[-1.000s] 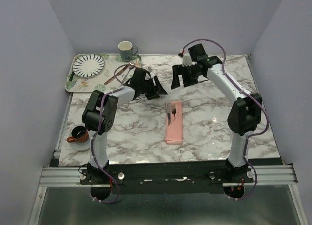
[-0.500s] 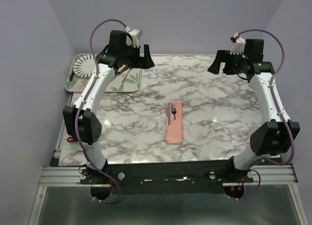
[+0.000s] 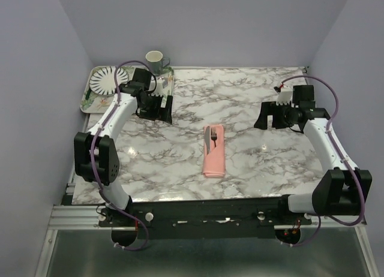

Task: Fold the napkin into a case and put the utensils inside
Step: Reset both arms

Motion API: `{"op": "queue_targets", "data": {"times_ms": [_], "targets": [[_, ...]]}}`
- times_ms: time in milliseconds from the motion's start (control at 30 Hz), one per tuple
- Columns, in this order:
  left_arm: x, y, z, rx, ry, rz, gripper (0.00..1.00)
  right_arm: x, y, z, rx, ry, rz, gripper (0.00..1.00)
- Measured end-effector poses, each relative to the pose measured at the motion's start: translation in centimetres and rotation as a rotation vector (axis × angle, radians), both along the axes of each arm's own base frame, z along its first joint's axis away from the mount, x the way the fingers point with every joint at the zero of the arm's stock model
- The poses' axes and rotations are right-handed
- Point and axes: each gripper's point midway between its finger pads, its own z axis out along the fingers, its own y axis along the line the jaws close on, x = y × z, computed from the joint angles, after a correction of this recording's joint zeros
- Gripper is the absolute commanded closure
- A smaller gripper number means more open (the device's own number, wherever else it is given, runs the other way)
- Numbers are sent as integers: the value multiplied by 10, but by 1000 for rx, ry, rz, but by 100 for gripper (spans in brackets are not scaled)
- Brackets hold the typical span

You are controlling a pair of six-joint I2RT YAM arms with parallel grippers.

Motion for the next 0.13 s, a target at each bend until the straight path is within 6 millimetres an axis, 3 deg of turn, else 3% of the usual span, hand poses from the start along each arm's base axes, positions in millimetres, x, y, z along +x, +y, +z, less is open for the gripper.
{"op": "queue_targets", "data": {"times_ms": [133], "targets": [[-9,9,-17,49,35,10,1,-6,0,-10,-2,26,4,0]]}}
